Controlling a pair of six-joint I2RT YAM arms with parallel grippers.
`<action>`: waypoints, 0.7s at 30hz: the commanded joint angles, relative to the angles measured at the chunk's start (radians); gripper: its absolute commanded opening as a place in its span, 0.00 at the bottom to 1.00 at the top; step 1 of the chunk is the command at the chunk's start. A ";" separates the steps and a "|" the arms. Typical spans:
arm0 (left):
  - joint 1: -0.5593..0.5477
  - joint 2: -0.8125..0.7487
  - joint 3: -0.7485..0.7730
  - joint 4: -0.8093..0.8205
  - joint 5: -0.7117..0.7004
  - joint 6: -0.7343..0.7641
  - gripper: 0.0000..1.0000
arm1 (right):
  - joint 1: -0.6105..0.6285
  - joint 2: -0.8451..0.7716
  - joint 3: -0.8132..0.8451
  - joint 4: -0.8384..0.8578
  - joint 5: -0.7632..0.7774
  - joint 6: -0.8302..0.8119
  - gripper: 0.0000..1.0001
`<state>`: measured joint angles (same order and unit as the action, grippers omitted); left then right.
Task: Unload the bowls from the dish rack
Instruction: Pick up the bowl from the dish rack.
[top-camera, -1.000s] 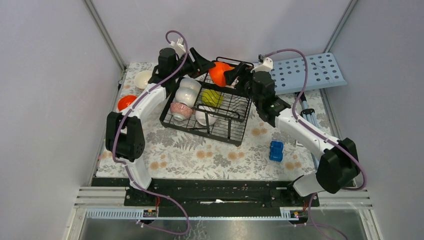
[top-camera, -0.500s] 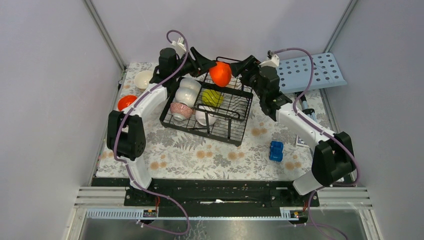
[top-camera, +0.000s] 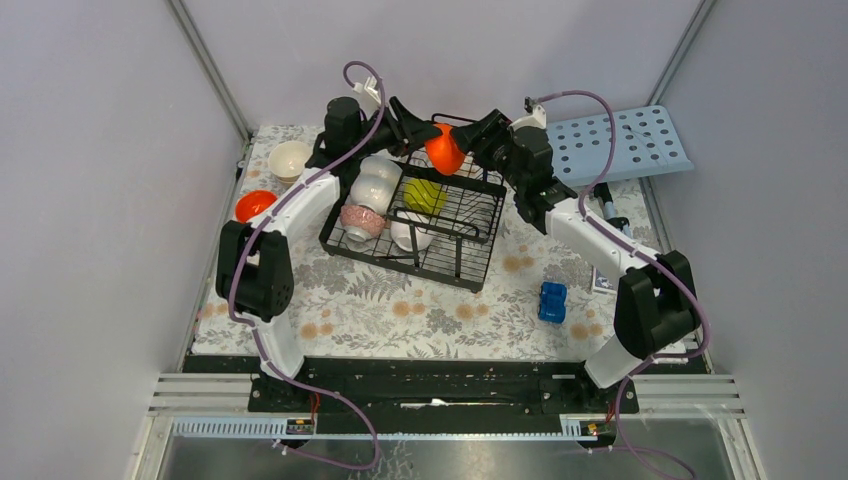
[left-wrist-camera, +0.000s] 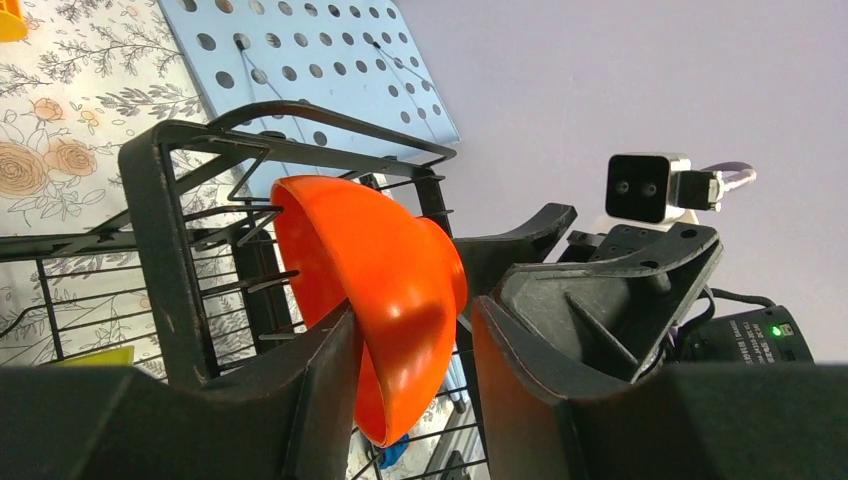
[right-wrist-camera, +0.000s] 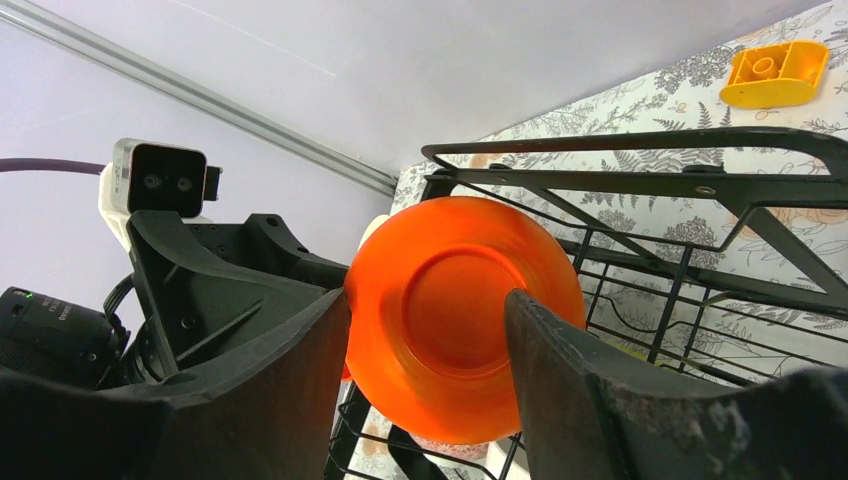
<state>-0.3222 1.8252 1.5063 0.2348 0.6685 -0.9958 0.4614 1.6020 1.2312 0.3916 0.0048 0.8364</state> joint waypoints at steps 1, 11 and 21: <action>-0.010 -0.011 0.042 0.065 0.038 -0.002 0.47 | -0.006 0.009 0.018 0.008 -0.047 0.019 0.64; -0.033 -0.021 0.017 0.085 0.040 -0.010 0.35 | -0.006 -0.010 -0.035 0.036 -0.057 0.033 0.59; -0.046 -0.028 0.004 0.128 0.054 -0.038 0.23 | -0.010 -0.029 -0.051 0.049 -0.067 0.033 0.59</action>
<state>-0.3580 1.8252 1.5047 0.2642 0.6868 -1.0161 0.4568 1.6035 1.1931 0.4320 -0.0311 0.8654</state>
